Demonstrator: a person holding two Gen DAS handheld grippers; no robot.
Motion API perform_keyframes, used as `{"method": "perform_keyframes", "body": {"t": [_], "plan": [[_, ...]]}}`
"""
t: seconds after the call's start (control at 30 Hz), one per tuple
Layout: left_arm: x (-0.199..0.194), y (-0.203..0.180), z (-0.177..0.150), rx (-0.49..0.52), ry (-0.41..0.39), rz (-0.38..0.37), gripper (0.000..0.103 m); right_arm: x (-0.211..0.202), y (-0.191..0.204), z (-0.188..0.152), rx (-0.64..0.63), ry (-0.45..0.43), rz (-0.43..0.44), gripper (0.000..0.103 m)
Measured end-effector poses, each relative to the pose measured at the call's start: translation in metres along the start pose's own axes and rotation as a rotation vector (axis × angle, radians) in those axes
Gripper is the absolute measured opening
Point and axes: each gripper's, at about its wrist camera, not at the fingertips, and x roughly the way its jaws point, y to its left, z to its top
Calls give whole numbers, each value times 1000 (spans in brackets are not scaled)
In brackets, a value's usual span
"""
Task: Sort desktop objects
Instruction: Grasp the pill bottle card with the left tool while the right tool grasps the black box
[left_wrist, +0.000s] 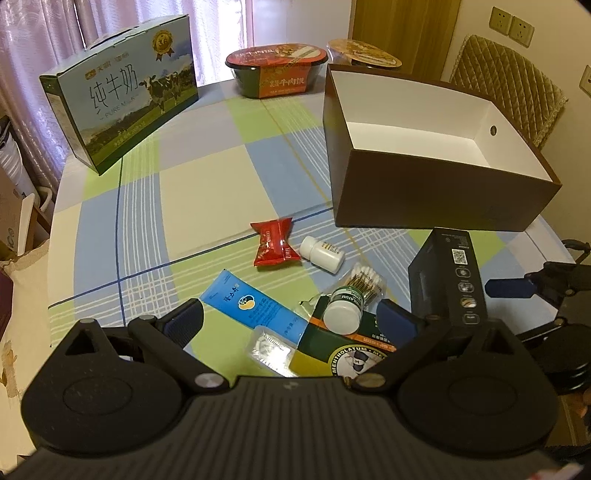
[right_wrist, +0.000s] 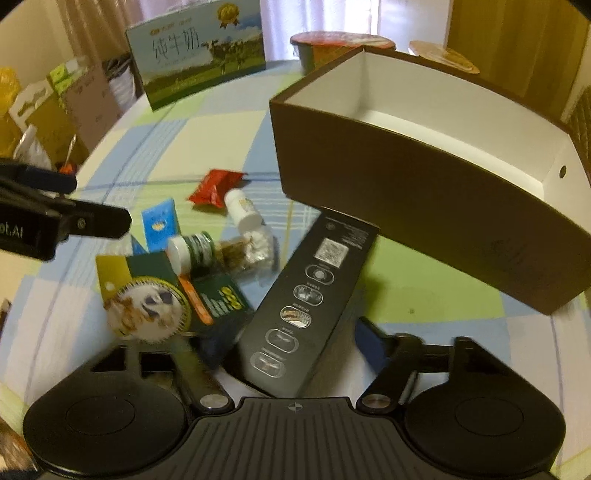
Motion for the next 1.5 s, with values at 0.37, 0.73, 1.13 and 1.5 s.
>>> {"method": "perform_keyframes", "body": {"t": [0.37, 0.73, 1.13, 1.5], "plan": [[21, -15, 6, 66, 13, -62, 93, -7, -48, -8, 13, 30, -107, 42], [60, -35, 8, 174, 79, -150, 65, -21, -95, -23, 75, 45, -154, 42], [89, -38, 3, 192, 151, -155, 28, -35, -121, -30, 130, 25, -162, 42], [66, -37, 6, 145, 81, -147, 28, -33, -122, -21, 114, -3, -137, 52]]}}
